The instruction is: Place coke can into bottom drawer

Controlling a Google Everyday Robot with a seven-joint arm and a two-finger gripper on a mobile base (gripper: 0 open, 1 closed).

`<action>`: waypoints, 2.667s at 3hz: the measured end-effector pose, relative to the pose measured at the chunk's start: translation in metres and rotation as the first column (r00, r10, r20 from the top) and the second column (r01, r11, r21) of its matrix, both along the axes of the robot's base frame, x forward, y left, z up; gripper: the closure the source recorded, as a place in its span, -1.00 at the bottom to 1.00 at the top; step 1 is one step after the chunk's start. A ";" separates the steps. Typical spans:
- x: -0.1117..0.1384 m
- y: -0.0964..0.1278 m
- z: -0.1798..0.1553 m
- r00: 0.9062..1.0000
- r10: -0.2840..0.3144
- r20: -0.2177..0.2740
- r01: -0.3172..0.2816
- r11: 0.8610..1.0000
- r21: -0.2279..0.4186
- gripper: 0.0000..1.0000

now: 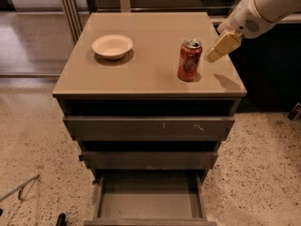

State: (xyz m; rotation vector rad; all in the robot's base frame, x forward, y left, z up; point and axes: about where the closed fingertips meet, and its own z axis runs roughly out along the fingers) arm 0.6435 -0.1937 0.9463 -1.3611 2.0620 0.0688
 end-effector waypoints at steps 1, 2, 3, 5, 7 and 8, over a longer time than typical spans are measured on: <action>0.012 0.009 -0.011 1.000 -0.002 -0.013 0.002 0.999 0.036 -0.90; 0.025 0.023 -0.023 0.999 0.006 -0.034 -0.003 0.997 0.078 -0.86; 0.034 0.042 -0.033 0.998 0.026 -0.056 -0.019 0.993 0.121 -0.76; 0.043 0.058 -0.046 0.996 0.042 -0.081 -0.029 0.987 0.158 -0.47; 0.043 0.058 -0.047 0.996 0.042 -0.081 -0.029 0.987 0.158 0.46; 0.043 0.058 -0.046 0.996 0.043 -0.081 -0.029 0.987 0.158 0.92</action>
Offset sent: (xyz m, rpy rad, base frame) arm 0.0393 0.0362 -0.0327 0.1305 0.0553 0.0049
